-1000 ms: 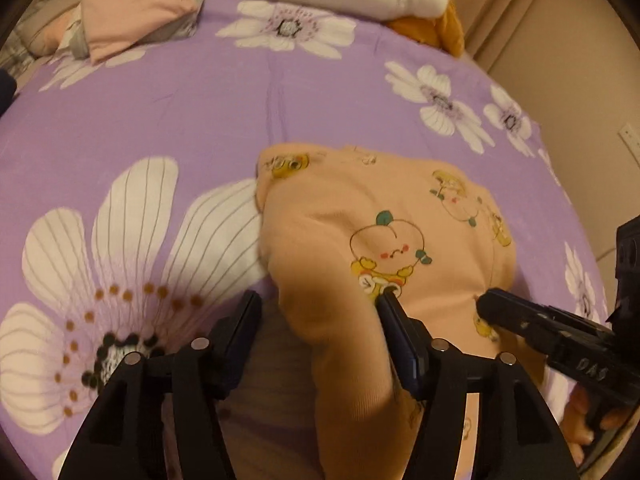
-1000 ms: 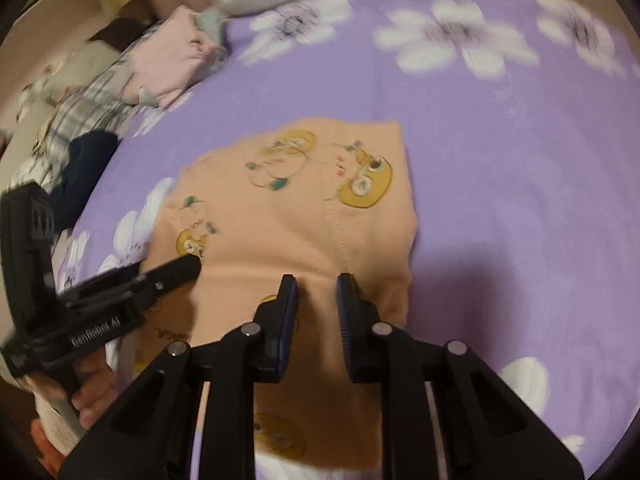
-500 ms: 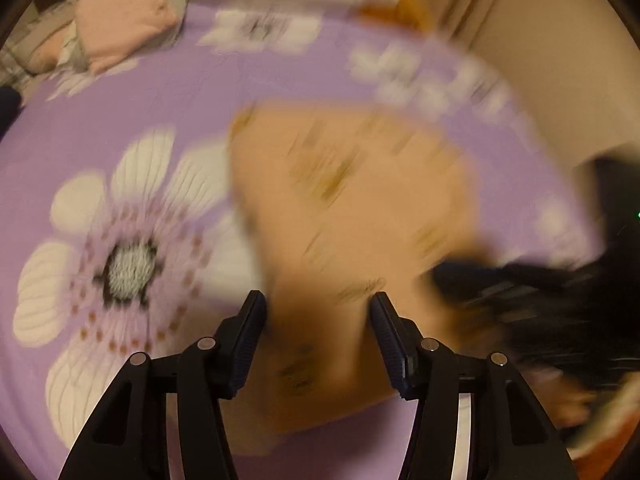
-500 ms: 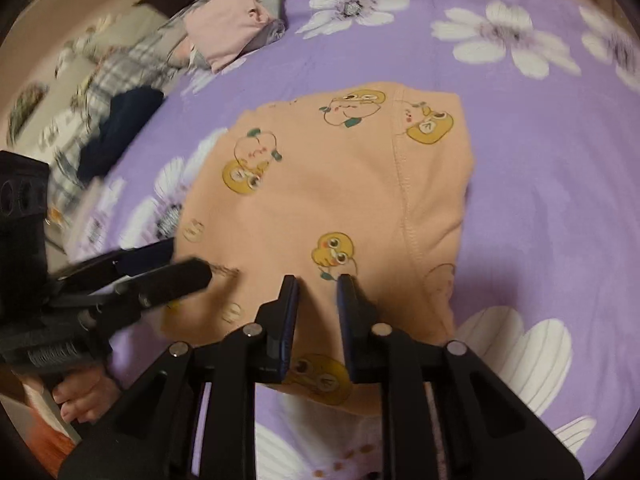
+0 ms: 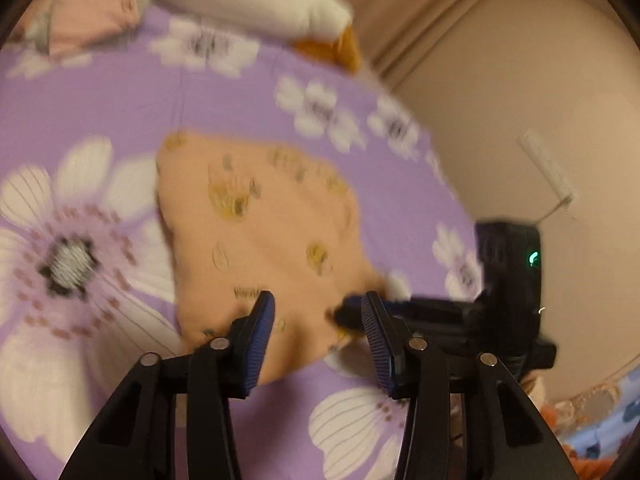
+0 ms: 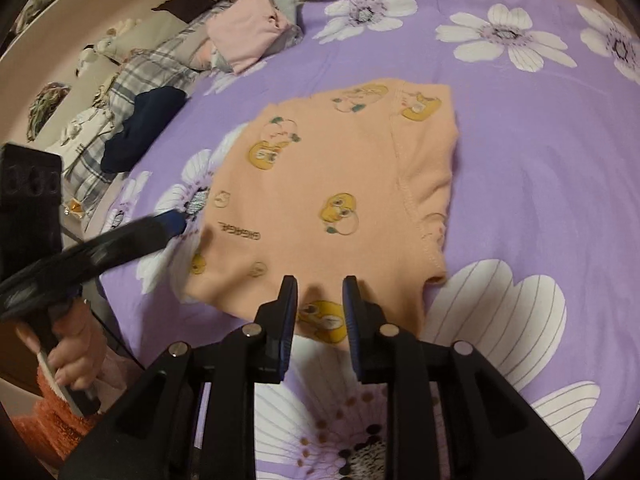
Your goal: Fold small clothes
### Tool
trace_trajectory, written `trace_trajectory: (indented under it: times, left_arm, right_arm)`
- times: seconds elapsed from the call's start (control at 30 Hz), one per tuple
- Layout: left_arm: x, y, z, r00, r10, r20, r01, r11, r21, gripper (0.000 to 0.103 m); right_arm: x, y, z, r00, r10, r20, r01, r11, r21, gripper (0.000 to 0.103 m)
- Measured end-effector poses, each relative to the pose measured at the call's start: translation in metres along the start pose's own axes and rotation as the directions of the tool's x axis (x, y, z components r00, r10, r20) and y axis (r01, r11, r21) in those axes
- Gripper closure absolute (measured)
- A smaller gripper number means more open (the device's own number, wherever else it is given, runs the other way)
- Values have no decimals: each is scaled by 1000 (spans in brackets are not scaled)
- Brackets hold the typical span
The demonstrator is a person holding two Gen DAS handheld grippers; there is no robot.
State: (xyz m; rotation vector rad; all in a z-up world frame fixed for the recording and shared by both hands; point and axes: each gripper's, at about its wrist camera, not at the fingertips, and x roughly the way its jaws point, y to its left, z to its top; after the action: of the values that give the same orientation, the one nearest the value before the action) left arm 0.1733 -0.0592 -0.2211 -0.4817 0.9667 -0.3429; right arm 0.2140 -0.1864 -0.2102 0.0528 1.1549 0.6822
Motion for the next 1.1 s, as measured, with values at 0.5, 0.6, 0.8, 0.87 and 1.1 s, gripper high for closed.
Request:
trace_trajectory:
  times: [0.5,0.6,0.8,0.87,1.1]
  left_arm:
    - [-42,21,20,993,12,113,-3,997,-80,97]
    - [4,38,29,976,216,19,-213,972,-97,98]
    - [18,85,26,1000,0,5,2,929,-369,98]
    - [13,88,27,1000,-10,-8,6,923,-386,98]
    - [-22,56,75,989,99,111,-70,968,-241,98]
  right_arm:
    - [-1,-7,11,999,34,10,-34,998,46,77]
    - [-6,-11,22,998,14,67,-20,996,87,76]
    - [23,-32,27,996,-59,66,52,992,116,82]
    - [21,-34,31,997,-55,51,47,987,151,81]
    - [-6,-33,62,992,1,130,-18,992,128,76]
